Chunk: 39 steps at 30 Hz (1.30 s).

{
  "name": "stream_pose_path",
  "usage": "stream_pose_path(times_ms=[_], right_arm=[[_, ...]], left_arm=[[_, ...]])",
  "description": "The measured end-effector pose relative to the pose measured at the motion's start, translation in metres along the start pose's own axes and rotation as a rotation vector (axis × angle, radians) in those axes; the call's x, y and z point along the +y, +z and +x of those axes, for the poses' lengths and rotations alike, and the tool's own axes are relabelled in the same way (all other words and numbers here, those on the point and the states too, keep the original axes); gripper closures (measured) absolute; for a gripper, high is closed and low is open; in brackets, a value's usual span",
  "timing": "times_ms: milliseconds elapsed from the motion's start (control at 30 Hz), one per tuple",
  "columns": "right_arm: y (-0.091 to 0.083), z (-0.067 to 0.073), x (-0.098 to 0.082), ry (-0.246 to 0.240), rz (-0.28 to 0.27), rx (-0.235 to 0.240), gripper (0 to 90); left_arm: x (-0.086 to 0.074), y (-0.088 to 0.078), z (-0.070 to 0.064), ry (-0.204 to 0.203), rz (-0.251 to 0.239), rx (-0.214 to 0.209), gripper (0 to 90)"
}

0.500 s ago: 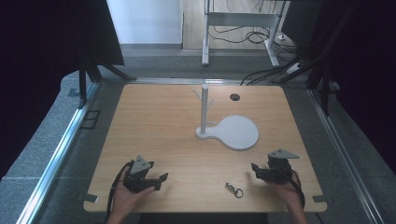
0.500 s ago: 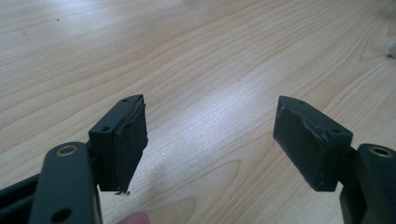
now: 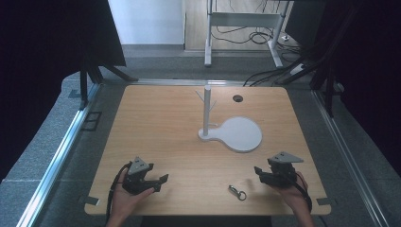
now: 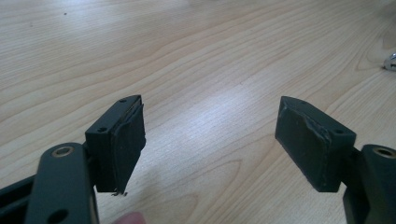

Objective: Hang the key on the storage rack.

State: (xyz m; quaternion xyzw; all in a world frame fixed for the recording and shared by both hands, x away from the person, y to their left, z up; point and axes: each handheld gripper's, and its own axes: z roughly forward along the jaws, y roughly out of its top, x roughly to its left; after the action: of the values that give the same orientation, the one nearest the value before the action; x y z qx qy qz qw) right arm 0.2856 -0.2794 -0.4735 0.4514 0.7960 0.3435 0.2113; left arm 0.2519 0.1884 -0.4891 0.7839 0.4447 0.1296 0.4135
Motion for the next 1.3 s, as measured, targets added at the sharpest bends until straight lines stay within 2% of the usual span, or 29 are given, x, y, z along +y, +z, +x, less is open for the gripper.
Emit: stream_pose_path(times_ms=[167,367,600,767,900,1067,1167,1300], right_arm=[[-0.006,-0.008,0.01,0.008,0.047,0.034,40.8],[-0.016,-0.01,0.031,-0.024,0.095,0.086,46.1],[-0.02,0.007,0.053,-0.108,0.201,0.153,48.9],[-0.022,0.016,0.063,-0.142,0.235,0.187,52.2],[-0.02,0.021,0.066,-0.151,0.256,0.196,54.2],[-0.017,0.026,0.069,-0.16,0.285,0.239,58.6],[-0.013,0.031,0.069,-0.177,0.331,0.273,61.1],[-0.006,0.042,0.069,-0.209,0.394,0.288,63.3]], left_arm=[[0.001,-0.004,0.003,-0.019,-0.007,-0.015,24.7],[0.002,-0.007,0.002,-0.02,-0.009,-0.017,23.2],[0.002,-0.006,0.001,-0.018,0.002,-0.014,23.7],[0.002,-0.003,-0.002,-0.008,0.018,-0.019,23.7],[0.003,-0.002,-0.008,0.01,0.02,-0.024,23.8],[0.003,0.0,-0.009,0.02,0.03,-0.025,24.1],[0.002,0.002,-0.007,0.016,0.037,-0.02,24.6],[0.002,0.002,-0.008,0.024,0.039,-0.021,24.8]])
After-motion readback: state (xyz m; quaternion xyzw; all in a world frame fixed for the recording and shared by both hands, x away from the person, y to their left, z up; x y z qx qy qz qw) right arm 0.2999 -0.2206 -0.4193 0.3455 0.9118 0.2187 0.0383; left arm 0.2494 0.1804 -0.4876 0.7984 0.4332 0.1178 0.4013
